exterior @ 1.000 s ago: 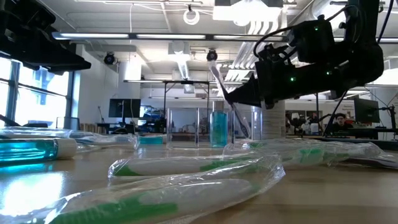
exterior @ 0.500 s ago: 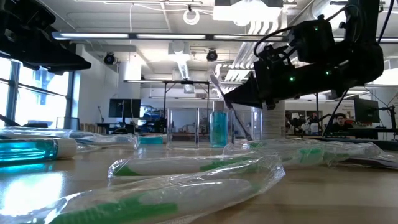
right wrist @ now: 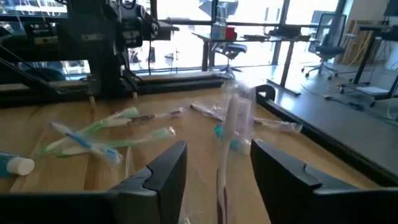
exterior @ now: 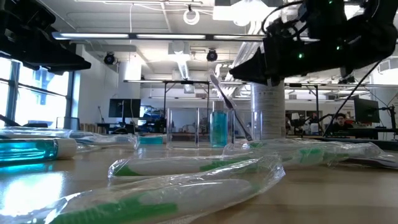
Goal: Pick & Place toothbrushing station
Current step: Put the orange toothbrush into the transparent organizer
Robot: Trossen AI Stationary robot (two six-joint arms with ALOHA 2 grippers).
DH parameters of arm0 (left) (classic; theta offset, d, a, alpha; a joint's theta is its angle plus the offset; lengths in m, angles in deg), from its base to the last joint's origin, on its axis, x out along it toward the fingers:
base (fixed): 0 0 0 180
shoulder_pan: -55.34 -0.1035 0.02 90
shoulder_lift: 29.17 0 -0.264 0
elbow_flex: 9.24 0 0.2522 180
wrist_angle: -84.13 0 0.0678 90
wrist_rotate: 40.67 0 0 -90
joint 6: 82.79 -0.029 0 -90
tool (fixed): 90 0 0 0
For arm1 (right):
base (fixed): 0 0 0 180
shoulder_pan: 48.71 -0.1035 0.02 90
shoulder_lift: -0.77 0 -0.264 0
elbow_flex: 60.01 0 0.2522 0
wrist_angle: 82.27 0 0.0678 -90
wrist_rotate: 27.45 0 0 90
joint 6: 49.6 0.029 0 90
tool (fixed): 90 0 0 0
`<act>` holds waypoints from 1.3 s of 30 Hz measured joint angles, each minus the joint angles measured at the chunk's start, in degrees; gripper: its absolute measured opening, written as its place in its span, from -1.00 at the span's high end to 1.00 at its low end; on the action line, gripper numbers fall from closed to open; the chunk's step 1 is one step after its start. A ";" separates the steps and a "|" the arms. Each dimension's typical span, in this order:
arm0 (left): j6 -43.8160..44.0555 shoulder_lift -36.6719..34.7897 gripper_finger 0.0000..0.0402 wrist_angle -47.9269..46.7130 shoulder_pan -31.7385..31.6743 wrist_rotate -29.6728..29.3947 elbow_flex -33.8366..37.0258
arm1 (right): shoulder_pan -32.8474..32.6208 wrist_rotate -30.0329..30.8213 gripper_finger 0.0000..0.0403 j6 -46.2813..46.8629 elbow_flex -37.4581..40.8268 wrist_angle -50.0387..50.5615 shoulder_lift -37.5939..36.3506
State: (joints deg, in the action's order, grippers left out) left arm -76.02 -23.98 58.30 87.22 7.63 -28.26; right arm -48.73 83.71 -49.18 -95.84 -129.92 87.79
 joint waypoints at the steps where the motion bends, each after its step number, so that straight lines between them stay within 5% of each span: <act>1: 0.00 0.00 0.23 0.01 0.00 0.02 -0.01 | -0.24 0.47 0.17 -0.50 -0.02 1.74 -1.58; 13: -0.02 0.00 0.23 -0.04 0.00 -0.13 0.01 | 1.04 19.53 0.17 10.00 -0.01 34.64 -17.40; 22: -0.02 0.00 0.23 -0.04 0.01 -1.32 0.01 | 6.03 18.12 0.17 19.31 0.02 46.51 -15.37; 33: -0.49 0.00 0.23 -0.04 0.01 -1.42 0.01 | 15.04 3.02 0.16 25.07 0.00 45.89 -9.96; 39: -0.50 0.00 0.23 -0.04 0.00 -1.51 0.01 | 18.78 -1.70 -0.05 25.47 0.00 42.08 -6.26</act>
State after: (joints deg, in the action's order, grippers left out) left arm -76.52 -23.98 58.27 87.22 6.12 -28.26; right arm -29.95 82.02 -23.71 -95.84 -87.84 81.53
